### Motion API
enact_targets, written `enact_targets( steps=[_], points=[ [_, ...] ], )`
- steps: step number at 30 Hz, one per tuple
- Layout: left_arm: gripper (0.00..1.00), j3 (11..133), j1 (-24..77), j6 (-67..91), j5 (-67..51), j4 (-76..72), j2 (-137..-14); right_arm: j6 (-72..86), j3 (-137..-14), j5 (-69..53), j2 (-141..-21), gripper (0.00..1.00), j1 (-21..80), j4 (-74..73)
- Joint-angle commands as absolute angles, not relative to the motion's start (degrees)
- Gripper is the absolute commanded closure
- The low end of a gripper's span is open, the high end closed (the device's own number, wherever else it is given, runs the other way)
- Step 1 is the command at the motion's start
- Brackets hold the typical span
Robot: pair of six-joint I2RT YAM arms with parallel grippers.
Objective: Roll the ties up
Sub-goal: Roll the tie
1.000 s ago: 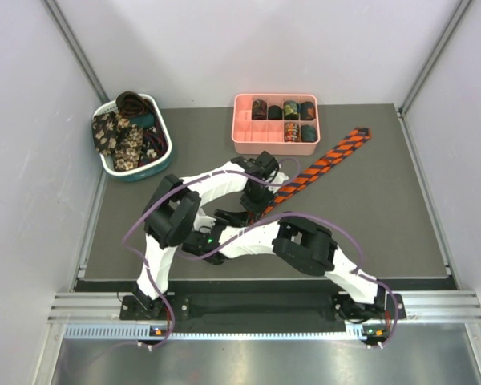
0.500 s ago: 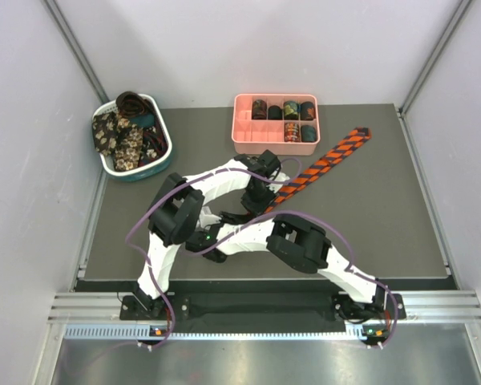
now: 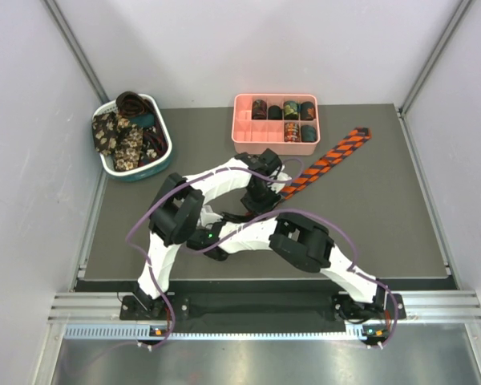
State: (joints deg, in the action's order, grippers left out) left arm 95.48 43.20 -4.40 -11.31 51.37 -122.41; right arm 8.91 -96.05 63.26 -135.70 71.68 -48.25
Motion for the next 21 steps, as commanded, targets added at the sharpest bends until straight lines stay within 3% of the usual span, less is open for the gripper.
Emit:
enact_targets(
  steps=[1,3,5,9,16,21],
  points=[
    [0.42,100.27,43.51,-5.36,-13.28,53.7,-119.98,9.15,-93.52,53.44,-132.81,0.98,70.05,-43.07],
    [0.36,102.39,42.89,-4.32,-12.22,51.43,-118.05,7.92,-91.94,51.69,-131.49,0.98,69.96,-40.1],
    [0.22,101.78,41.23,-3.0,-12.13,47.14,-114.72,7.3,-89.84,50.46,-129.3,0.99,69.96,-37.8],
    [0.01,93.98,37.45,1.83,-11.87,35.65,-106.02,5.19,-85.61,47.65,-125.25,1.0,69.96,-32.36],
    [0.01,71.4,26.38,13.69,-13.62,11.04,-88.44,1.76,-77.35,41.32,-116.91,1.0,69.0,-22.69],
    [0.01,57.76,21.97,17.75,-8.01,0.8,-77.88,0.35,-71.38,33.16,-110.49,1.0,66.63,-16.09]
  ],
)
